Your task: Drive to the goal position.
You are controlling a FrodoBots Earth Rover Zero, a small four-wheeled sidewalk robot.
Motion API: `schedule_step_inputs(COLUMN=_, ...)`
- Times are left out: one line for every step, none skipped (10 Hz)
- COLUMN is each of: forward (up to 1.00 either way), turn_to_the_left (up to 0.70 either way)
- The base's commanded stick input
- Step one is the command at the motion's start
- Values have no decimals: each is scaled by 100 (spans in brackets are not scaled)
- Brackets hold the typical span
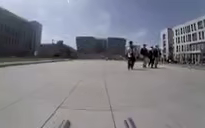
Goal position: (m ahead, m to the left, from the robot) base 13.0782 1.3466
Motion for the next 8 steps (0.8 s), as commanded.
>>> schedule_step_inputs(forward=85, turn_to_the_left=-12)
schedule_step_inputs(forward=85, turn_to_the_left=0)
schedule_step_inputs(forward=85, turn_to_the_left=0)
schedule_step_inputs(forward=85, turn_to_the_left=0)
schedule_step_inputs(forward=85, turn_to_the_left=0)
schedule_step_inputs(forward=85, turn_to_the_left=0)
schedule_step_inputs(forward=85, turn_to_the_left=0)
schedule_step_inputs(forward=85, turn_to_the_left=0)
